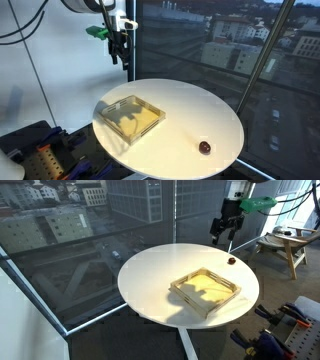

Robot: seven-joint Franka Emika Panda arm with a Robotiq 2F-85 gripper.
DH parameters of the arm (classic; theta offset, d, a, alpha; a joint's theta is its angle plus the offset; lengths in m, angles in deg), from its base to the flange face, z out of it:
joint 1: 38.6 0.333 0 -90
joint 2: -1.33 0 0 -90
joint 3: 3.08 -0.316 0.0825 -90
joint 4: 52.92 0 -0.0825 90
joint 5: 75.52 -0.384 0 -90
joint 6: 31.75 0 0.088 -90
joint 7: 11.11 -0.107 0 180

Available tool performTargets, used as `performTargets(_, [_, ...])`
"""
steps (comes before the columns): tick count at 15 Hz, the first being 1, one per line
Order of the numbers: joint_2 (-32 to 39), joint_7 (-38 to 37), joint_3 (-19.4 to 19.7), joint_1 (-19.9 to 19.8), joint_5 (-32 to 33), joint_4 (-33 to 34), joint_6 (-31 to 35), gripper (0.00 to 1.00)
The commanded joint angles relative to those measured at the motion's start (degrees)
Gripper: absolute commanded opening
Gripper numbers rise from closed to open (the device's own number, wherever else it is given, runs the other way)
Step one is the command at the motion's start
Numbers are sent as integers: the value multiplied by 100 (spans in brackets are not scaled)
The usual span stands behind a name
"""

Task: Remove the plum from the wooden tray and place it on the table

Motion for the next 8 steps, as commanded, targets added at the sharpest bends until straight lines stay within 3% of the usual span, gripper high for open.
performTargets(1, [-466,139,-17,47,-204,-222,-179,100])
performTargets(8, [-971,529,-19,200,-333,-460,-225,100])
